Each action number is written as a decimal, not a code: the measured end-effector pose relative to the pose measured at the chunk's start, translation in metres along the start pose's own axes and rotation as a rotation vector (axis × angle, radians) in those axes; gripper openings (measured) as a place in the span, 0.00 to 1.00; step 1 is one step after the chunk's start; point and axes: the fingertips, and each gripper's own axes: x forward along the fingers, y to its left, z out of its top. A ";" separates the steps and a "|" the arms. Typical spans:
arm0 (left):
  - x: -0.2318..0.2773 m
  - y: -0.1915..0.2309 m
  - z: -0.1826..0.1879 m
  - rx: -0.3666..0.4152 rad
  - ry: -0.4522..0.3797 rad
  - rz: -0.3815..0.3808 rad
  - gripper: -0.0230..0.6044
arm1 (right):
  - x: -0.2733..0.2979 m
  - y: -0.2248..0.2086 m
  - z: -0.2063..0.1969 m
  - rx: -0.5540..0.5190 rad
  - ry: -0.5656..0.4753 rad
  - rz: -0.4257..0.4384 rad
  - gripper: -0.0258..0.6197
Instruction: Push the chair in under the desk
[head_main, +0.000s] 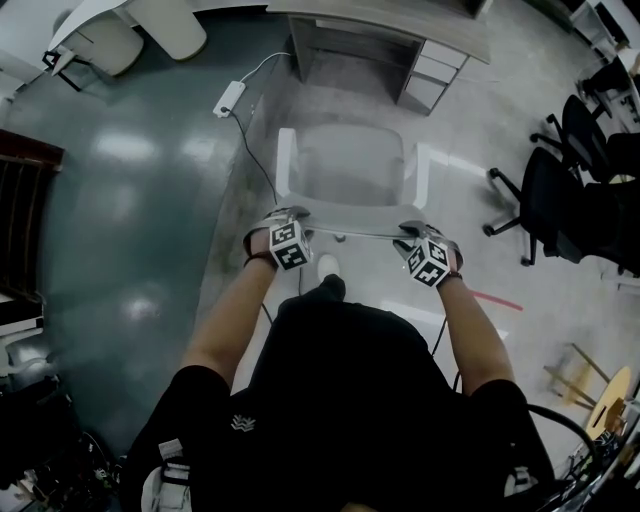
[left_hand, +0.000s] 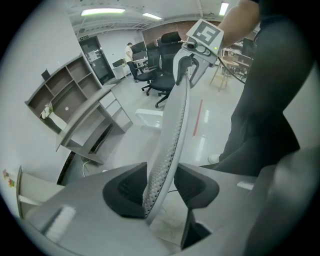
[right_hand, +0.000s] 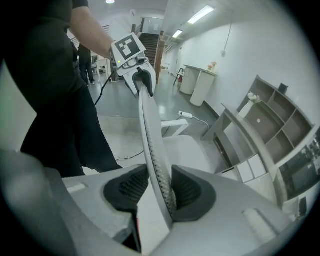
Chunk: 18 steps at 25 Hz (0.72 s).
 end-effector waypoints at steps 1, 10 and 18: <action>0.001 0.007 -0.002 0.003 -0.002 0.000 0.32 | 0.004 -0.005 0.003 0.003 0.003 -0.001 0.27; 0.009 0.076 -0.016 0.041 -0.024 0.005 0.32 | 0.031 -0.056 0.037 0.032 0.024 0.002 0.27; 0.019 0.136 -0.022 0.051 -0.009 0.001 0.32 | 0.052 -0.104 0.060 0.038 0.010 -0.015 0.27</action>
